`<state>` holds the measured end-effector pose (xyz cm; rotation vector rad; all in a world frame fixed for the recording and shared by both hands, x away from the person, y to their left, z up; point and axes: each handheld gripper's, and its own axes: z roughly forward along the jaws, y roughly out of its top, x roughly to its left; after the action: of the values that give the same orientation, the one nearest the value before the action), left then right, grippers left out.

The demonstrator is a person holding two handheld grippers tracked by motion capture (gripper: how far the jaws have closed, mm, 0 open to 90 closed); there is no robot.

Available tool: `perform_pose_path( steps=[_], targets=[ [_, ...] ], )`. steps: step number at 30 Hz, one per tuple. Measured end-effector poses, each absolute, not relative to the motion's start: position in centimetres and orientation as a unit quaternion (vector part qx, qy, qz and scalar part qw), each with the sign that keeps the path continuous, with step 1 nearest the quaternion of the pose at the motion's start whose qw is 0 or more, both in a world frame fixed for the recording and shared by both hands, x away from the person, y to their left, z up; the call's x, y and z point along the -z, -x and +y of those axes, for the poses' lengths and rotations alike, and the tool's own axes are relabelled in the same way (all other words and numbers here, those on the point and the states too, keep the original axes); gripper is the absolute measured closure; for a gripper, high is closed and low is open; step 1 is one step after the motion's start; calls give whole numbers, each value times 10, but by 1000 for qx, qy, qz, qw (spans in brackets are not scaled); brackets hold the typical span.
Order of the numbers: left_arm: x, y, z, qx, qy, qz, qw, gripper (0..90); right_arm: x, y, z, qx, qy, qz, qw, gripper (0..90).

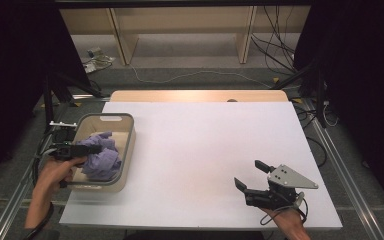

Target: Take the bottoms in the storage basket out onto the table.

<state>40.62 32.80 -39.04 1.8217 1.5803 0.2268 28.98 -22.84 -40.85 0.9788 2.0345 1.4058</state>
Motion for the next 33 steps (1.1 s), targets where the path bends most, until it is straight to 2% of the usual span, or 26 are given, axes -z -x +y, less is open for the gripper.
perform_pose_path(
  steps=[19,33],
  targets=[
    [373,-401,332,-77,-665,608,426,655,408,-290,-229,-513,-357,743,239,172],
    [361,-396,340,-66,-616,606,498,652,409,-290,-229,-512,-357,744,240,173]
  ],
)
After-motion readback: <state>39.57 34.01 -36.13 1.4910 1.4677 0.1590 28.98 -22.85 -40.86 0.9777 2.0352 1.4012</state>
